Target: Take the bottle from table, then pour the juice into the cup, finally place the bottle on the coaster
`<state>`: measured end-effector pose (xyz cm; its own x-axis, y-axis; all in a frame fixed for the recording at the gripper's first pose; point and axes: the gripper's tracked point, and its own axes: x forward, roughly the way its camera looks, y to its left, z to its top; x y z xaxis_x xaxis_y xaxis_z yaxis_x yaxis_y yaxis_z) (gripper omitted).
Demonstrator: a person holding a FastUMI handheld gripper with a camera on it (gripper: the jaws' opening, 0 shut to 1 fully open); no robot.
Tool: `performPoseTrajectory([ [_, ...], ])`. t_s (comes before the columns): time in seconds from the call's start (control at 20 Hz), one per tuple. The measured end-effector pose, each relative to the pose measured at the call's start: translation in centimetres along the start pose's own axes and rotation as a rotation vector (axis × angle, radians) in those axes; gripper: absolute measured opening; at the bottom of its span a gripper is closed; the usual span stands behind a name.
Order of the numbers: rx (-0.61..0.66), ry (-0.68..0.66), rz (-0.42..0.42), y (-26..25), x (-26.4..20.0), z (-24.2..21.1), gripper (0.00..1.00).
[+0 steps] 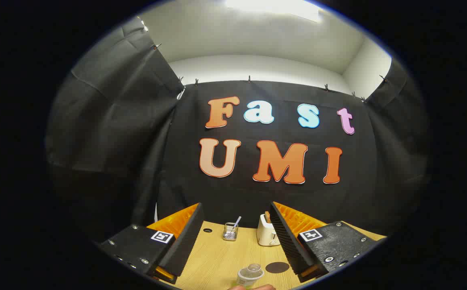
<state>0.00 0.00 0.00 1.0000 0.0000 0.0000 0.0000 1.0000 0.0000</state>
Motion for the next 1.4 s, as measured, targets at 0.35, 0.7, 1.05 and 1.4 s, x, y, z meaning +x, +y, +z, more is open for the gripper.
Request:
performPoseTrajectory([
  [0.35, -0.005, 0.006, -0.008, -0.4, -0.2, -0.2, 0.98],
  [0.7, -0.009, -0.004, -0.019, -0.9, -0.2, 0.2, 0.97],
  [1.05, -0.012, -0.038, -0.058, -2.6, -0.1, 1.2, 0.97],
  [1.4, -0.020, -0.027, -0.087, -3.8, 0.1, 0.9, 0.97],
])
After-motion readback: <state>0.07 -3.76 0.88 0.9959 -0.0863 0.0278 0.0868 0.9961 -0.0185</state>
